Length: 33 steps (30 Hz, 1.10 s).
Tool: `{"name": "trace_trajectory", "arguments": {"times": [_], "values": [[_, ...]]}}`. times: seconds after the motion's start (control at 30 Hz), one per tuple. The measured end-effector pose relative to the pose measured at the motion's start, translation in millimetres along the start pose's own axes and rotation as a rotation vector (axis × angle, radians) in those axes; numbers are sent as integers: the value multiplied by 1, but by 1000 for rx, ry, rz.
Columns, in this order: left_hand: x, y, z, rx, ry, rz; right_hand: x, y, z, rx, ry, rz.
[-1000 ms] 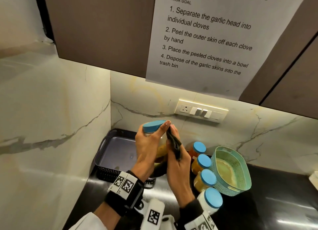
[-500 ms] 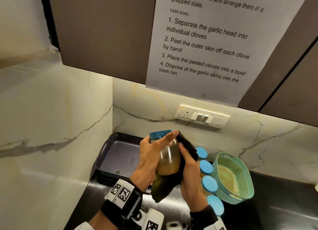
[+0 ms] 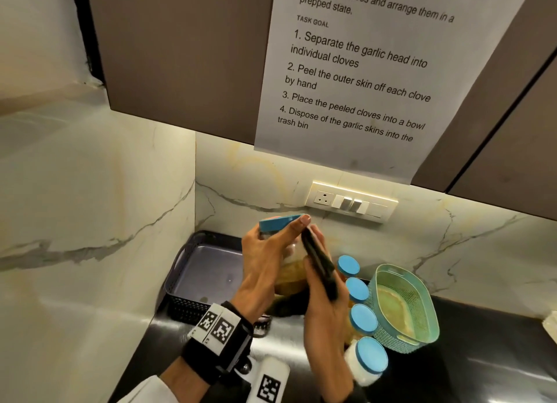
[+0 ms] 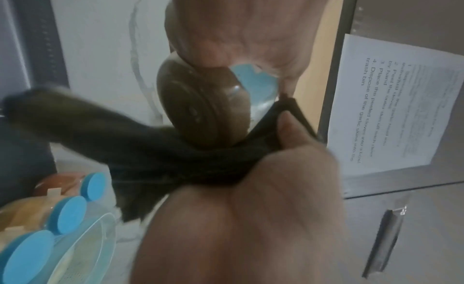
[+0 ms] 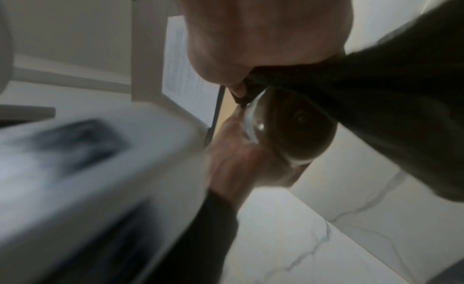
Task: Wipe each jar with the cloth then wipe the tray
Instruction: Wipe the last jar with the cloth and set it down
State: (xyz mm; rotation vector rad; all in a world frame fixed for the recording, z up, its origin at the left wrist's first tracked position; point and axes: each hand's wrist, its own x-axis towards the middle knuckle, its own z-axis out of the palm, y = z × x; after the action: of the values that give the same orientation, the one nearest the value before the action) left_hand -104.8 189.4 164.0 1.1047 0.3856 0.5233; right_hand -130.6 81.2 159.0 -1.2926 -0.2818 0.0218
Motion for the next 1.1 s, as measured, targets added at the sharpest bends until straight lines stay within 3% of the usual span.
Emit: {"name": "trace_trajectory", "arguments": {"times": [0.07, 0.2, 0.43, 0.53, 0.63, 0.77, 0.93, 1.03, 1.1], "values": [[-4, -3, -1, -5, 32, 14, 5, 5, -1, -22, -34, -20], [-16, -8, 4, 38, 39, 38, 31, -2, -4, -66, -42, 96], [-6, 7, -6, -27, 69, -22, 0, 27, 2, -219, -137, -251], [-21, 4, -5, -27, -56, -63, 20, 20, -5, -101, 15, 6], [-26, 4, -7, -10, -81, -47, 36, 9, -21, 40, 3, 258], [-21, 6, -4, -10, -38, -91, 32, 9, -16, 64, 35, 318], [-10, 4, -11, -19, -2, -114, 3, 10, -1, -46, 48, 126], [-2, 7, -18, -30, 35, -107, -18, 18, 8, -128, -89, -153], [-4, 7, -18, -26, 41, -94, -7, 19, 7, -165, -107, -178]]}}
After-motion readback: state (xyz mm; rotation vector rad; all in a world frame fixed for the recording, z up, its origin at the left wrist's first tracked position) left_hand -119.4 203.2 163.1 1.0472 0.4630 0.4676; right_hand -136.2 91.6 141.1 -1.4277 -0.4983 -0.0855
